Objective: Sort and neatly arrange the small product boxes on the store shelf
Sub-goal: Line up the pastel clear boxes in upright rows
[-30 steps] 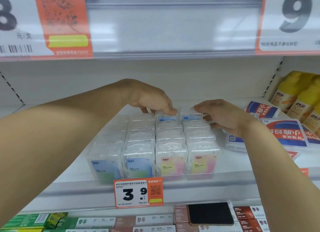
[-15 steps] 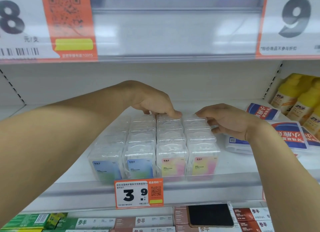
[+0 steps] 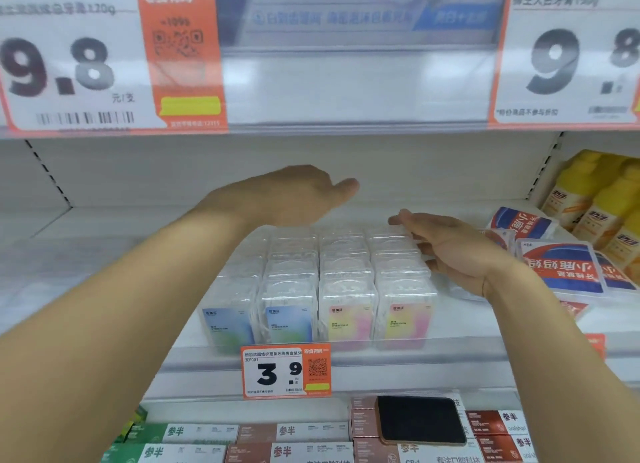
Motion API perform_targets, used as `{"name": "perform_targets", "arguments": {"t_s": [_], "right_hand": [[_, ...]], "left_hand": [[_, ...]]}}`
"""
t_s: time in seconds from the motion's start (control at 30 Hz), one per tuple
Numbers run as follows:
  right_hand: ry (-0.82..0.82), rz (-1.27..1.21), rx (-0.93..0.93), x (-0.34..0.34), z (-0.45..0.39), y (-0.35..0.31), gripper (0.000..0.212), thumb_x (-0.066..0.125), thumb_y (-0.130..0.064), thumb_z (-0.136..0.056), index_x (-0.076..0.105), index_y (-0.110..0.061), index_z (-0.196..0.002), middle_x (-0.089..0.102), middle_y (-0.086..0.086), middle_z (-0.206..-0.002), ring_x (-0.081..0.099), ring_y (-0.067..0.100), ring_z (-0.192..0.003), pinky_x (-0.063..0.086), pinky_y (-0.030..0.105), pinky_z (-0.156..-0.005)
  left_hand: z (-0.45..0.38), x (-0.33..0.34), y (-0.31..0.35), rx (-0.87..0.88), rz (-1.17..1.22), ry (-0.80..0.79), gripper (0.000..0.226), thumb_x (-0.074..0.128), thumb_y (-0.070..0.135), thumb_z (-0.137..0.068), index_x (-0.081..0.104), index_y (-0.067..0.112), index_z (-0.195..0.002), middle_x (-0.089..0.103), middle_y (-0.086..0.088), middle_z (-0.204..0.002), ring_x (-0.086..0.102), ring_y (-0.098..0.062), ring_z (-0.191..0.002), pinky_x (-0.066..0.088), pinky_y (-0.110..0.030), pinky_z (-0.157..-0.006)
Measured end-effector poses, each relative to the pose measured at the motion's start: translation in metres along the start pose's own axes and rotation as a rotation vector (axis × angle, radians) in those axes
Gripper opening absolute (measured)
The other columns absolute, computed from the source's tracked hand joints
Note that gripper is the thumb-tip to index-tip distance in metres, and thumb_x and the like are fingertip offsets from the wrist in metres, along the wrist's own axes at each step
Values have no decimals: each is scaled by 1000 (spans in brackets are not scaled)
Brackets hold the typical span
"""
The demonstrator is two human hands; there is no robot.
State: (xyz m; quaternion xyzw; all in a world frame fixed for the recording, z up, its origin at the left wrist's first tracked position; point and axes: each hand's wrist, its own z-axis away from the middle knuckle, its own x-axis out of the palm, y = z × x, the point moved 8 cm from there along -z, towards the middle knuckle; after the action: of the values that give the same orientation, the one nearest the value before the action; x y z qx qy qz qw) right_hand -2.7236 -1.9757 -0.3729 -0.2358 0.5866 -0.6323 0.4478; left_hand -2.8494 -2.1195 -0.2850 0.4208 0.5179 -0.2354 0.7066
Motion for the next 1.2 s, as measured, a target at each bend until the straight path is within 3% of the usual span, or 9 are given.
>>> {"name": "perform_targets", "arguments": {"t_s": [0.2,0.33,0.47,0.57,0.63,0.73,0.9,1.07,1.2], "right_hand": [[151,-18,-102,-7,24,5,33,51,-41,-100,54,-39,-133,61,-8,-132,58,18,-122,48,32,-92],[170,-176,-105,-4,33,17,51,54,-41,-98,40,-35,-147,49,-9,-146,48,16,-132,40,35,-104],[75,-247,-46,12,33,35,83,71,-65,-72,41,-42,-146,47,-19,-148,45,12,-137,30,45,-118],[42,-272,-30,22,34,36,86,71,-73,-65,44,-47,-142,46,-22,-148,42,12,-140,26,52,-119],[37,-254,-37,26,35,36,82,68,-77,-65,44,-52,-140,46,-21,-149,40,15,-142,26,56,-118],[57,-273,-33,26,38,37,79,68,-74,-68,44,-53,-140,47,-19,-149,41,18,-142,30,59,-116],[29,-388,3,32,37,39,68,64,-52,-83,41,-42,-146,53,-16,-144,52,16,-133,41,49,-111],[-10,-360,11,31,38,38,55,56,-49,-94,45,-37,-146,57,-14,-141,54,14,-131,39,46,-113],[104,-268,-42,14,34,22,57,58,-56,-90,50,-32,-141,56,-8,-143,55,14,-129,39,40,-112]], "left_hand": [[89,-22,-107,-293,546,661,37,56,51,-90,66,23,-113,62,8,-112,57,-19,-110,40,-29,-90],[112,26,-149,-415,987,611,59,60,58,-75,59,25,-123,59,4,-130,54,-21,-123,39,-38,-104],[104,62,-137,-323,1412,474,32,45,27,-98,63,16,-121,68,3,-119,60,-13,-115,39,-33,-102],[100,72,-121,-260,1456,352,31,40,27,-100,70,18,-101,76,7,-90,71,-7,-83,46,-33,-84],[100,76,-120,-265,1455,314,31,48,34,-96,67,19,-117,74,5,-106,70,-11,-97,49,-39,-88],[99,81,-124,-286,1459,289,65,62,44,-76,50,32,-139,62,10,-131,57,-16,-122,45,-45,-102],[97,82,-126,-238,1459,275,64,60,39,-72,51,35,-136,66,11,-126,60,-15,-119,50,-41,-93],[96,78,-124,-193,1419,269,57,58,35,-73,57,30,-130,69,7,-120,65,-13,-109,51,-35,-84],[98,61,-138,-243,1261,369,82,66,50,-62,48,28,-138,57,4,-136,56,-12,-120,41,-33,-102]]}}
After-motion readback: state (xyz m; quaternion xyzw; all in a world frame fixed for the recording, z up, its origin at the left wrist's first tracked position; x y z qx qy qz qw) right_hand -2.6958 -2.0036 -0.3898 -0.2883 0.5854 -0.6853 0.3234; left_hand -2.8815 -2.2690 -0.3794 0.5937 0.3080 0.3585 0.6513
